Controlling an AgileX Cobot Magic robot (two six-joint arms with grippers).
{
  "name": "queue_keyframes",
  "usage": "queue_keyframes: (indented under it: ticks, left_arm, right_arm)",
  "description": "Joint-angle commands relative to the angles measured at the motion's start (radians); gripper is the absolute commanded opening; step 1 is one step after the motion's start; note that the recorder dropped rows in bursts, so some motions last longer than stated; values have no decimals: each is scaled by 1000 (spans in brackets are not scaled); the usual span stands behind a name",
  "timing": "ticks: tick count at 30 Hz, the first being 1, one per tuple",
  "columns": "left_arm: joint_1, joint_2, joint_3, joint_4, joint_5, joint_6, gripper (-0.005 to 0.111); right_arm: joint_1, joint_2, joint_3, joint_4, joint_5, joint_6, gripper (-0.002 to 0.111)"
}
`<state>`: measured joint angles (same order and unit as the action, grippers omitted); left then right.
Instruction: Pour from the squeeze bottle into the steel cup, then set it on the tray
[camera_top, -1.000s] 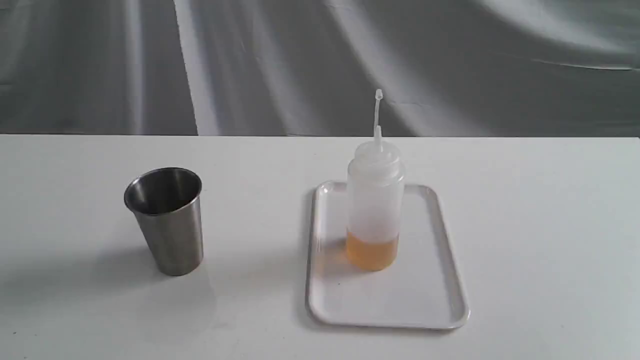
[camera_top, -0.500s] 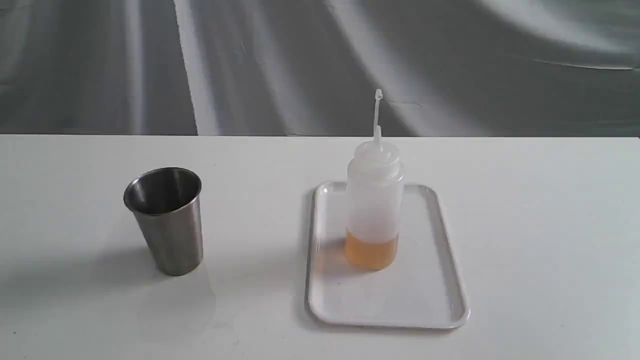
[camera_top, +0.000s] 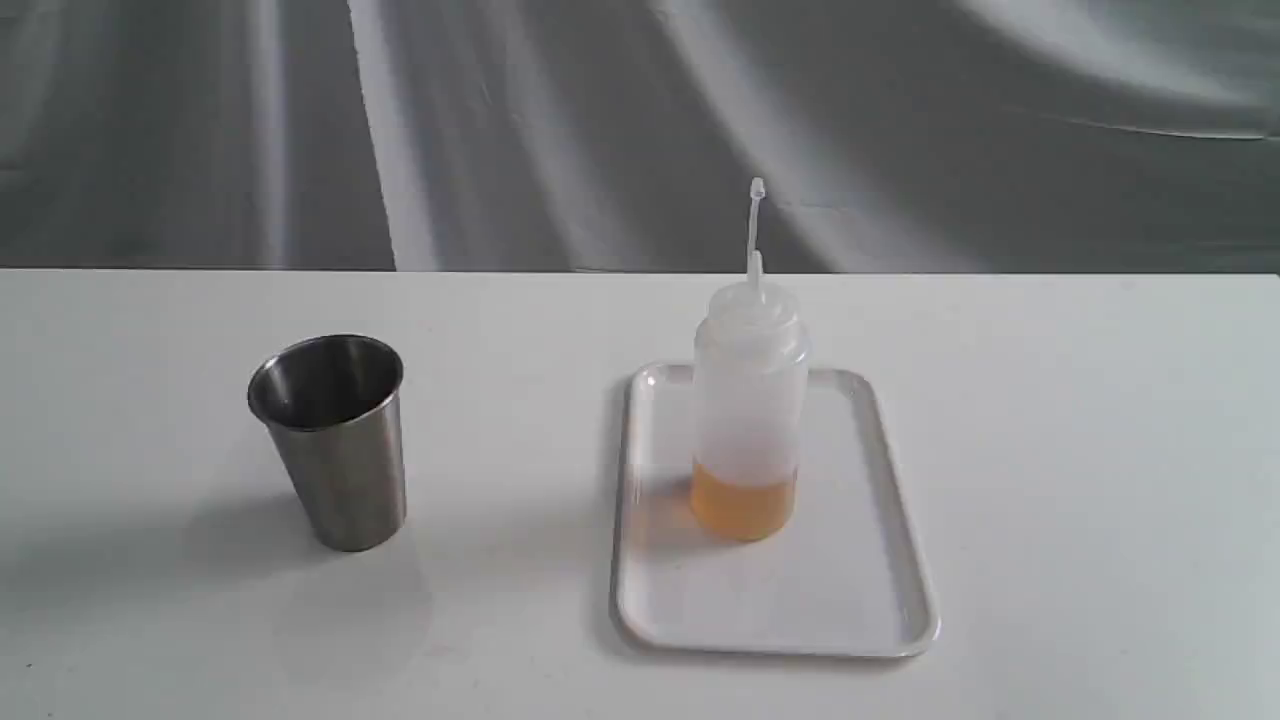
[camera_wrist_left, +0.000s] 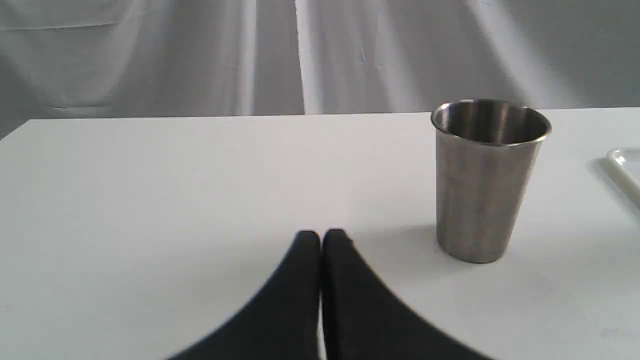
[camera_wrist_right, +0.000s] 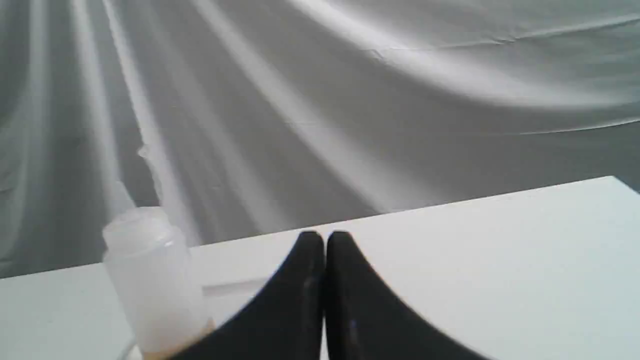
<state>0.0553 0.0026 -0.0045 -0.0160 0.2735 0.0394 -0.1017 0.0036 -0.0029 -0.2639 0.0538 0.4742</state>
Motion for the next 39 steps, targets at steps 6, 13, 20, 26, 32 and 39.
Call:
queue_keyframes:
  ticks: [6,13,20,26,32,39]
  left_arm:
    - [-8,-3,4,-1,-8,-3,0]
    - [-8,-3,4,-1,-8,-3,0]
    - [-8,-3,4,-1,-8,-5,0]
    - [-8,-3,4,-1,-8,-5,0]
    - [-8,-3,4,-1,-8,-3,0]
    - [-8,-3,4,-1,-8,-3,0]
  right_arm:
    - [-48,-4,3,-69,75,-81,0]
    - [-48,-4,3,-112,182,-86,0]
    - [-78,-4,3,-112,240,-81,0]
    - [-97,-4,3,-98,265,-83,0]
    - [-97,-4,3,-103,310,-121,0]
    - [-97,-4,3,-96,310,-121,0]
